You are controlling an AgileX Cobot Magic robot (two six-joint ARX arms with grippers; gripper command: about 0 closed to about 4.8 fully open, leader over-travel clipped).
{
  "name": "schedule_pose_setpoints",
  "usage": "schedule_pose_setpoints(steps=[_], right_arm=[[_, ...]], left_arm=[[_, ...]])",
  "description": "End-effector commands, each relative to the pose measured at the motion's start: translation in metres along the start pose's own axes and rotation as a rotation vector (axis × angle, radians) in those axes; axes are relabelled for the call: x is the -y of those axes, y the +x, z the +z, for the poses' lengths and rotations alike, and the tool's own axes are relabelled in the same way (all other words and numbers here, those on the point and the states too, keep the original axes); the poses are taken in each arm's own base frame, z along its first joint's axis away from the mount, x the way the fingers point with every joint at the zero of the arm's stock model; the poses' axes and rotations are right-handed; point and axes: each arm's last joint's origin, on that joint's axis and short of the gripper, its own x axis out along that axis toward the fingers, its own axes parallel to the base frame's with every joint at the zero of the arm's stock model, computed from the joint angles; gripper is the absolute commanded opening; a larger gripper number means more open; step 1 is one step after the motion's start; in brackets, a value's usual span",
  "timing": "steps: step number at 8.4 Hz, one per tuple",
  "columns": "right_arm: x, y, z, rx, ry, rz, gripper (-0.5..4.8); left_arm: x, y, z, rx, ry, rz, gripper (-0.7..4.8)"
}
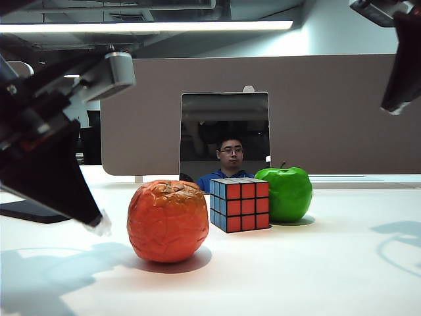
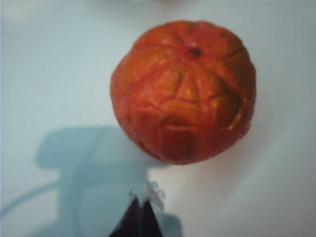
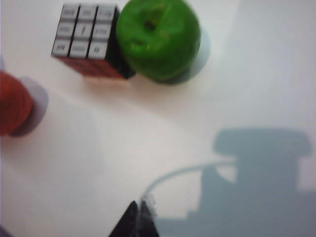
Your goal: Move all the fruits on the tabletop near the face of the Rubik's cube that has the color most similar to each fruit.
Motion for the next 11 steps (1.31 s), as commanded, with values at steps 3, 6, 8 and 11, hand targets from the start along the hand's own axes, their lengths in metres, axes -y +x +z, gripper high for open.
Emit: schedule_pose_setpoints(steps=[3, 6, 8, 11], right_arm=[[-0.022, -0.04, -0.052, 0.071, -0.053, 0.024, -0.01], [-0.024, -0.041, -0.054, 0.07, -0.05, 0.069, -0.01], [-0.026, -0.041, -0.054, 0.067, -0.05, 0.146, -0.01], [-0.026, -0.041, -0.054, 0.067, -0.05, 0.146, -0.01]], left_arm=[[-0.002, 0.023, 0.008, 0.047, 0.012, -0.002, -0.05], [0.0, 0.026, 0.018, 0.148, -0.022, -0.093, -0.05], [0.001, 0.037, 0.022, 0.176, -0.053, -0.151, -0.05], [0.001, 0.037, 0.025, 0.201, -0.05, -0.167, -0.05]])
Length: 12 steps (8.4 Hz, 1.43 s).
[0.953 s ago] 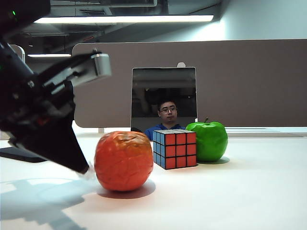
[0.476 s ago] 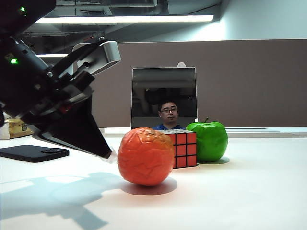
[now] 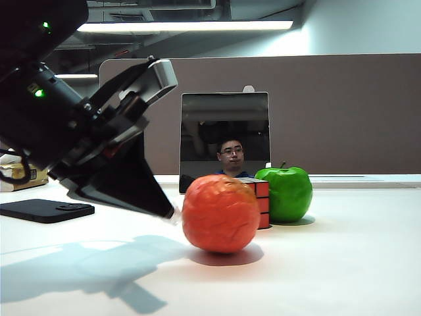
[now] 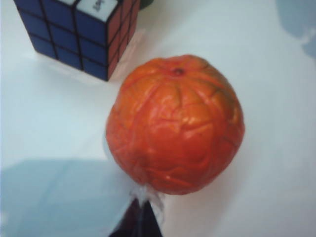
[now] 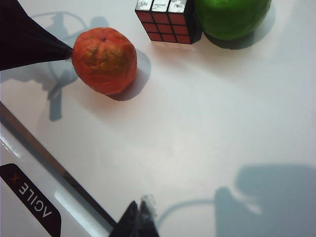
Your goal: Move all the fruits on the tabletop near the face of the Rubik's cube that has the color most similar to each fruit.
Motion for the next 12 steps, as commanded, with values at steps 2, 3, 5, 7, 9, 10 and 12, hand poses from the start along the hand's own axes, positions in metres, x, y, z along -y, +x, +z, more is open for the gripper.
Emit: schedule_pose_setpoints(steps=[2, 3, 5, 7, 9, 10, 12], right_arm=[[0.0, 0.0, 0.001, 0.008, -0.002, 0.007, -0.01], [0.0, 0.0, 0.0, 0.007, -0.002, 0.007, -0.01], [-0.001, 0.0, -0.001, -0.007, 0.004, 0.008, -0.01], [-0.001, 0.0, -0.001, -0.009, 0.005, 0.009, -0.01], [0.0, 0.0, -0.005, -0.046, 0.02, -0.004, -0.01], [0.004, 0.002, -0.004, -0.071, 0.023, -0.101, -0.01], [0.027, 0.053, 0.008, -0.053, 0.017, -0.101, -0.01]], left_arm=[[0.001, 0.006, 0.008, 0.022, 0.001, -0.05, -0.05], [0.0, 0.012, 0.009, 0.009, -0.002, -0.07, -0.05], [-0.001, 0.02, 0.014, 0.024, -0.001, -0.072, -0.05], [-0.003, 0.033, 0.032, 0.039, 0.003, -0.074, -0.05], [-0.003, 0.04, 0.03, 0.005, -0.048, -0.138, -0.05], [0.005, 0.041, 0.03, 0.001, -0.032, -0.195, -0.05], [0.014, 0.035, 0.051, 0.182, -0.029, -0.264, -0.05]])
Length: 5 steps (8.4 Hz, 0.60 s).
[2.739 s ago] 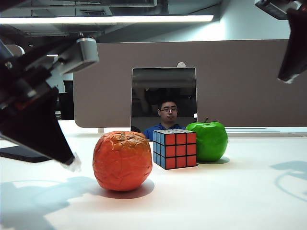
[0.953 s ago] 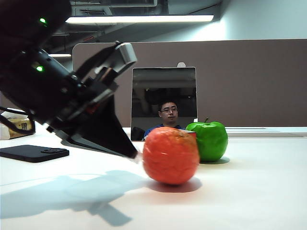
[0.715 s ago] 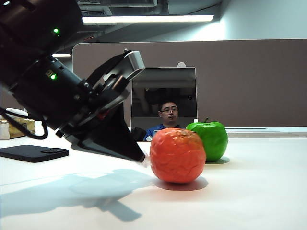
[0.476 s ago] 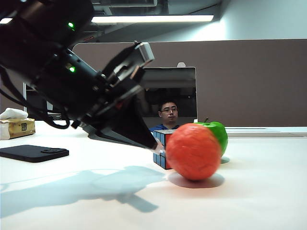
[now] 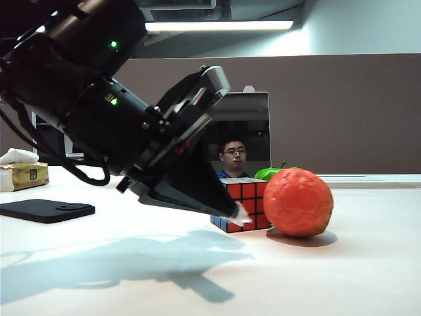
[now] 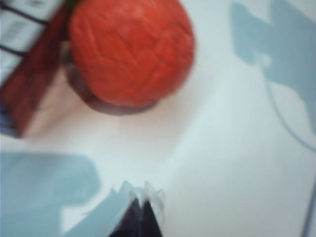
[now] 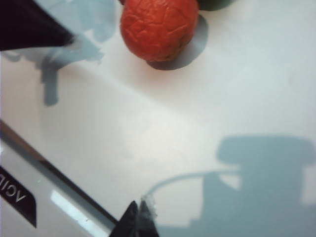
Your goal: Move all the fruits on the tabletop near the face of the Rubik's cube that has the color most similar to each fruit.
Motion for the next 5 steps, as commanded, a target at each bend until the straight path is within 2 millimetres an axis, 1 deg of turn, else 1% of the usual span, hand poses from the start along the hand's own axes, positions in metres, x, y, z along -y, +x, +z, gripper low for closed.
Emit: schedule_pose_setpoints(steps=[1, 2, 3, 4, 5], right_arm=[[0.021, 0.058, 0.025, 0.043, -0.013, -0.008, -0.01], [0.036, 0.097, 0.045, 0.048, 0.004, 0.0, -0.01], [0.039, 0.107, 0.05, 0.061, 0.0, -0.002, -0.01], [0.043, 0.116, 0.054, 0.079, -0.005, 0.001, -0.01], [0.044, 0.12, 0.056, 0.08, -0.006, 0.001, -0.01]], left_arm=[[0.011, -0.005, 0.024, 0.196, 0.024, -0.081, -0.05], [0.008, -0.007, 0.02, 0.163, -0.012, 0.024, -0.05], [0.008, -0.011, 0.022, 0.187, 0.003, 0.079, -0.05], [0.01, -0.02, 0.026, 0.205, 0.039, 0.16, -0.05], [0.013, -0.03, 0.028, 0.204, 0.061, 0.202, -0.05]])
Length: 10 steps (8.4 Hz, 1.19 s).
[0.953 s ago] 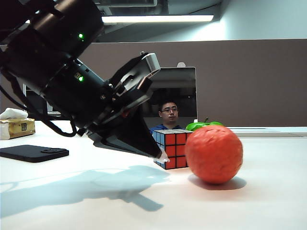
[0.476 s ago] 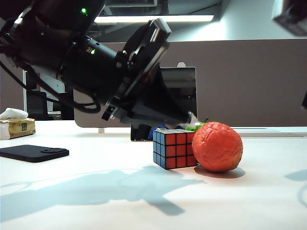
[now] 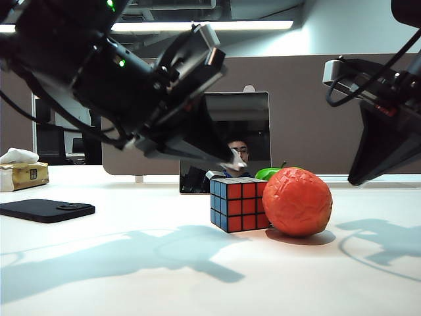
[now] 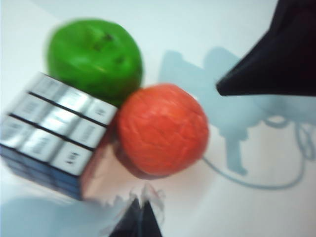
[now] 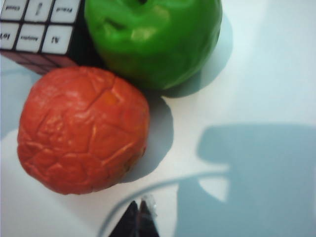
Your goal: Move all the fruits on the tabletop near the face of the Rubik's cube that has the color most similar to each fruit.
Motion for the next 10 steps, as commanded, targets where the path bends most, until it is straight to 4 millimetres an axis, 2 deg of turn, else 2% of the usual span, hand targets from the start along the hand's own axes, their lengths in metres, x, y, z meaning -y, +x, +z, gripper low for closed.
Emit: schedule_pose_setpoints(steps=[1, 2, 5, 7, 9, 10], right_arm=[[0.002, 0.006, 0.007, 0.046, -0.014, 0.018, -0.01], [0.002, 0.011, 0.009, 0.062, -0.02, 0.062, -0.01], [0.002, 0.018, 0.008, 0.045, 0.011, 0.139, -0.01], [0.001, 0.018, 0.008, 0.048, 0.01, 0.187, -0.01], [-0.007, 0.02, 0.008, 0.039, -0.011, 0.219, -0.01], [-0.018, 0.034, 0.006, -0.014, -0.041, 0.255, -0.01]], left_arm=[[0.005, -0.025, 0.01, 0.006, 0.052, 0.067, -0.05], [0.008, -0.035, 0.014, 0.006, 0.054, 0.068, -0.05], [0.009, -0.042, 0.007, -0.075, 0.039, 0.07, -0.05], [0.009, -0.043, 0.008, -0.067, 0.04, 0.068, -0.05], [0.01, -0.043, 0.009, -0.066, 0.037, 0.066, -0.05], [0.009, -0.043, 0.008, -0.068, 0.037, 0.066, -0.05]])
